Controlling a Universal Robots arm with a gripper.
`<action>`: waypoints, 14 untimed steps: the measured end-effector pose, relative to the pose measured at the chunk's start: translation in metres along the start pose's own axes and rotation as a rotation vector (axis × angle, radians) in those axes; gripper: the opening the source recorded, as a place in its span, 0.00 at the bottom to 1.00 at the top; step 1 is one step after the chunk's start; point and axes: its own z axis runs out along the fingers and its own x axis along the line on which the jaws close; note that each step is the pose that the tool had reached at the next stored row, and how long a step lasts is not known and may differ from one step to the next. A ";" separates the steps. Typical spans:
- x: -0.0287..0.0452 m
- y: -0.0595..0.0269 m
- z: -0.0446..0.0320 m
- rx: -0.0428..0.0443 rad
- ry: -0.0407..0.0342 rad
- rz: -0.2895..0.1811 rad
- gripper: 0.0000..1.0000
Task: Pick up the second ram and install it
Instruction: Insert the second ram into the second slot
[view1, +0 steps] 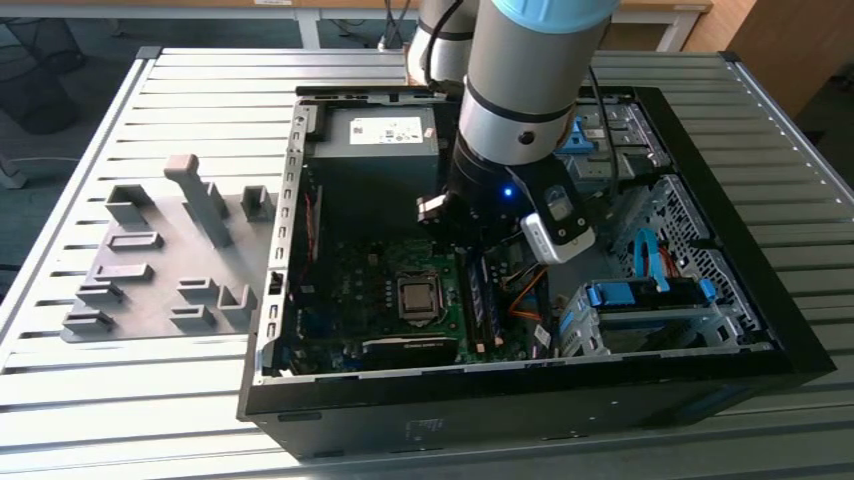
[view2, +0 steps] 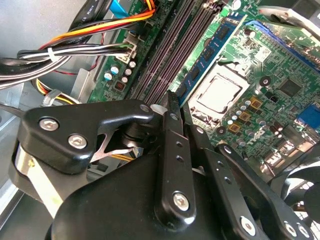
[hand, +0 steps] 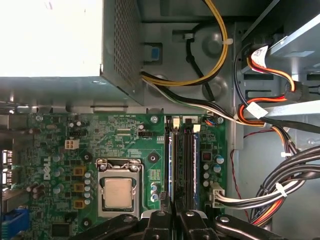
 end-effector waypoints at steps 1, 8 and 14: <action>0.0000 -0.0001 0.0014 0.0002 0.0001 0.000 0.14; -0.0022 -0.0073 0.0065 -0.0007 0.0009 0.001 0.14; -0.0061 -0.0089 0.0152 -0.0019 0.0009 0.002 0.14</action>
